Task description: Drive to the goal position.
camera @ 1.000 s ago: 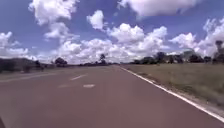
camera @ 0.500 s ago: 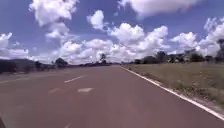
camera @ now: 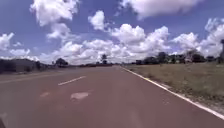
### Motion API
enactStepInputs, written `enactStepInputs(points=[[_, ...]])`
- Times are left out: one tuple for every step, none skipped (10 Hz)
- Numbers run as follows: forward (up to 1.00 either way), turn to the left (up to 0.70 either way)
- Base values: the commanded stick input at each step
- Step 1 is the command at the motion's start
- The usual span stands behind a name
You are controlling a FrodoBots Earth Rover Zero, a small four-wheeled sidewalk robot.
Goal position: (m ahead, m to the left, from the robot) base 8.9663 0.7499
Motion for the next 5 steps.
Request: enactStepInputs(points=[[1.00, 0.00], [1.00, 0.00], [1.00, 0.00], [1.00, 0.00], [1.00, 0.00]])
